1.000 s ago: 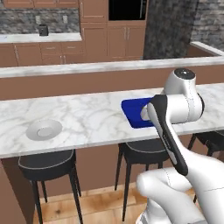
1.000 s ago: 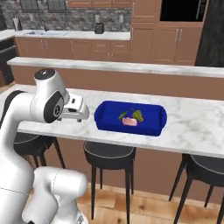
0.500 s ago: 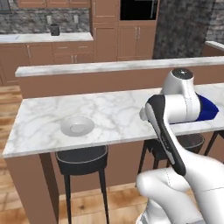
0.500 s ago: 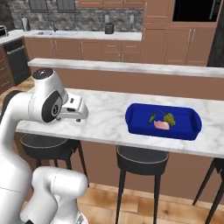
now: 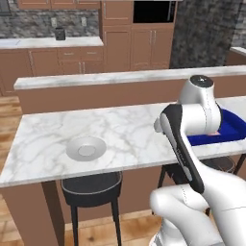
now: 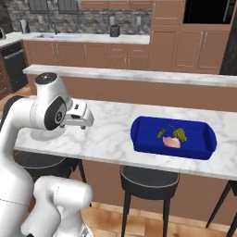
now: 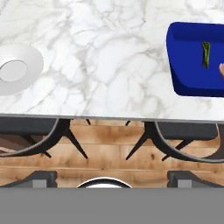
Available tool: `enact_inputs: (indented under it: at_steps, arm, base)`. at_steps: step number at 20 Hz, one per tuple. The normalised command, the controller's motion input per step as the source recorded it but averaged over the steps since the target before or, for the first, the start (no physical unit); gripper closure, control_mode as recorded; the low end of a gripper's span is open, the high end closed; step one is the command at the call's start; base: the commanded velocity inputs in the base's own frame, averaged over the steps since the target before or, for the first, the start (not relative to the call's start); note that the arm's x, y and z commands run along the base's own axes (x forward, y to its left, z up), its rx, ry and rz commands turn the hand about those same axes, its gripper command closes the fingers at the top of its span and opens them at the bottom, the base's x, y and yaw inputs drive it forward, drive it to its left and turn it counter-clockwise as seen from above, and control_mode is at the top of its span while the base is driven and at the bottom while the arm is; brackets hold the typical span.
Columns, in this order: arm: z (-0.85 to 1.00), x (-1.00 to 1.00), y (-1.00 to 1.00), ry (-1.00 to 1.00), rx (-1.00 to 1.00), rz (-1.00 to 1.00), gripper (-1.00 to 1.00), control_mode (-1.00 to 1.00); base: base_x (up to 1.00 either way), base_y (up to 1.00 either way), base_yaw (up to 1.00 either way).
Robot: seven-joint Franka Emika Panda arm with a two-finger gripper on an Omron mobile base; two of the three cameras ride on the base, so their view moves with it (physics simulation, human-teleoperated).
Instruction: Create a steak meal by picking up the steak and asparagus from the tray and placing them on the plate. Leave the grapes on the tray.
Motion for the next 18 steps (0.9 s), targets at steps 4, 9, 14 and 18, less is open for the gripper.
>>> enact_inputs:
  at_steps: [4,9,14,18]
  arm:
    - [0.0,0.0,0.0,0.0,0.0,0.0,-1.0,1.0]
    - [-0.03,0.08,0.0,-0.02,0.0,-0.01,-1.0,-1.0]
    - [-0.1,0.26,-0.03,-0.01,0.0,-0.03,-1.0,-1.0]
    - [-0.15,0.26,-0.22,0.0,0.0,-0.01,-1.0,-1.0]
  base:
    - [0.43,0.0,0.0]
    - [0.14,0.0,-0.01]
    - [0.0,0.0,0.0]
    - [0.0,0.0,0.0]
